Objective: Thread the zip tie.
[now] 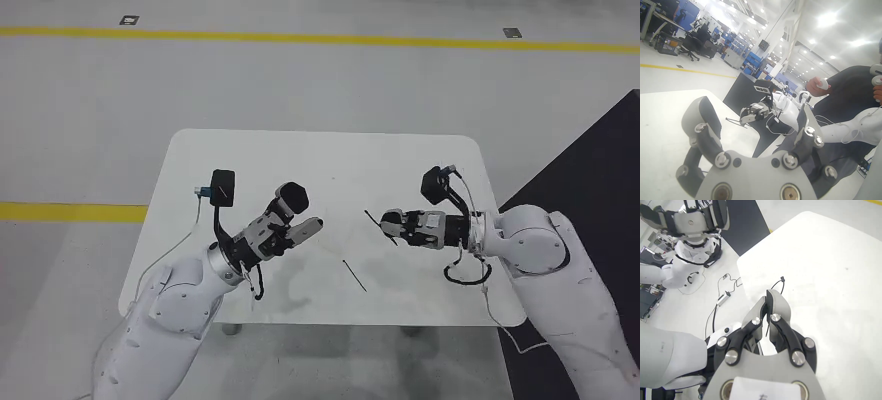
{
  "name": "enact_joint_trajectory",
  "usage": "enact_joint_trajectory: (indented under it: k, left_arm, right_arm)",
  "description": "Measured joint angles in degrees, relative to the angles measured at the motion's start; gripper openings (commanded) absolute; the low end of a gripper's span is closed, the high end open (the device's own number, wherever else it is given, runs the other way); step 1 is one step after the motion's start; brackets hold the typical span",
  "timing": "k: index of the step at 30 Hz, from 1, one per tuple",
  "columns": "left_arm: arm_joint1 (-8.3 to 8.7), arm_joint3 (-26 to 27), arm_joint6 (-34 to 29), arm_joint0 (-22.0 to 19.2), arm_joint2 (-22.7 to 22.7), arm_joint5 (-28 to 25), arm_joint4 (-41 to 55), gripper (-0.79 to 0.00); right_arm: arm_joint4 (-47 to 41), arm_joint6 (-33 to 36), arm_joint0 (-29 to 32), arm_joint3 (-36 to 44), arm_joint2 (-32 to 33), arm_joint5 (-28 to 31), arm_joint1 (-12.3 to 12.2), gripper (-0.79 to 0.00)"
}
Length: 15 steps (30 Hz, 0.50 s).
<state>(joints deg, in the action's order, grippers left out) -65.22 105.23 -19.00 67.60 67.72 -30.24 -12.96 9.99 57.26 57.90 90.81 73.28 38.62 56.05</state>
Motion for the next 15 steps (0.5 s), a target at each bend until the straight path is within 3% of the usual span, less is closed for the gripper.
enact_joint_trajectory:
  k: [10, 15]
  left_arm:
    - [0.00, 0.00, 0.00, 0.00, 0.00, 0.00, 0.00, 0.000]
    - [0.00, 0.00, 0.00, 0.00, 0.00, 0.00, 0.00, 0.000]
  right_arm:
    - [-6.70, 0.31, -19.27, -21.63, -17.62, -3.83, 5.13, -0.785]
    - [-6.84, 1.91, -24.90, -29.41, -22.98, -6.96, 7.37, -0.785]
